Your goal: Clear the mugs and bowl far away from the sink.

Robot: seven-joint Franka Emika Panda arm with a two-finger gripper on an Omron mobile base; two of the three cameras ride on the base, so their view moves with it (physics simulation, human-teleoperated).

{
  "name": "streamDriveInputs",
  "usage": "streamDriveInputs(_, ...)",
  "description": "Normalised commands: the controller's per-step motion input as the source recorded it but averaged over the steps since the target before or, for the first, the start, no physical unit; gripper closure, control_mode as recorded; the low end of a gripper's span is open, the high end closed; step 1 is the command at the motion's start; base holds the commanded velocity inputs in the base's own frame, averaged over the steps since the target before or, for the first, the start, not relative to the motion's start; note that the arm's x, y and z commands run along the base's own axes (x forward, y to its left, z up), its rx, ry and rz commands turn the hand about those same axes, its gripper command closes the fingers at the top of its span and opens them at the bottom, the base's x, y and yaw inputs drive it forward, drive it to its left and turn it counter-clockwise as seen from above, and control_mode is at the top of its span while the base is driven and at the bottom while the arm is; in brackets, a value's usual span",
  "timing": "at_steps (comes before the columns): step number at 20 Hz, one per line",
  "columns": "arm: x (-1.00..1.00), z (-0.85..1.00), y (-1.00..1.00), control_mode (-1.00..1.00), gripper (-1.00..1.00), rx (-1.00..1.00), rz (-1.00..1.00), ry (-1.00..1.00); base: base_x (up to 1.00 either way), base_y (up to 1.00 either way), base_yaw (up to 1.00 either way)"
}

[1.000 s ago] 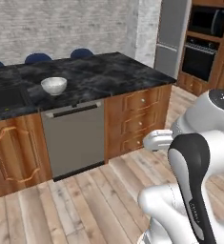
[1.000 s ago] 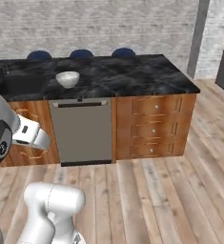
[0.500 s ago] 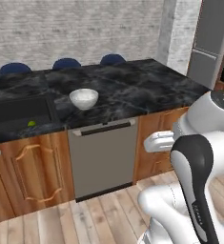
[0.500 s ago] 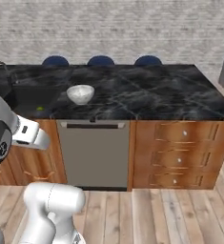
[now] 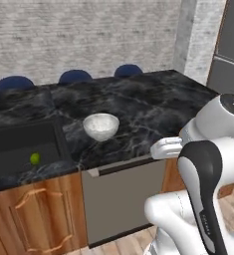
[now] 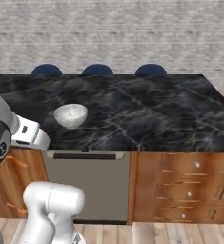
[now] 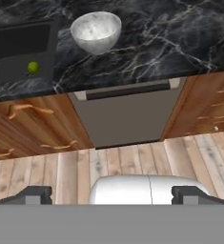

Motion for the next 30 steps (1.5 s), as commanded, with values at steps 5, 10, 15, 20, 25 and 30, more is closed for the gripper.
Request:
streamDriveInputs(5, 0.00, 0.00, 0.00, 1.00, -1.00, 0.00, 0.00, 0.00, 1.00, -0.11, 0.00)
streamDriveInputs(10, 0.00, 0.00, 0.00, 1.00, -1.00, 0.00, 0.00, 0.00, 1.00, -0.49, 0.02)
streamDriveInputs(15, 0.00, 0.00, 0.00, 1.00, -1.00, 0.00, 0.00, 0.00, 0.28, -0.44, 0.21)
streamDriveInputs(20, 0.00, 0.00, 0.00, 1.00, -1.00, 0.00, 0.00, 0.00, 0.00, -0.02, 0.20)
streamDriveInputs(25, 0.00, 0.00, 0.00, 1.00, -1.00, 0.00, 0.00, 0.00, 0.13, -0.05, 0.25)
streamDriveInputs(30, 0.35, -0.02, 0.00, -1.00, -1.00, 0.00, 0.00, 0.04, 0.29, 0.00, 0.06)
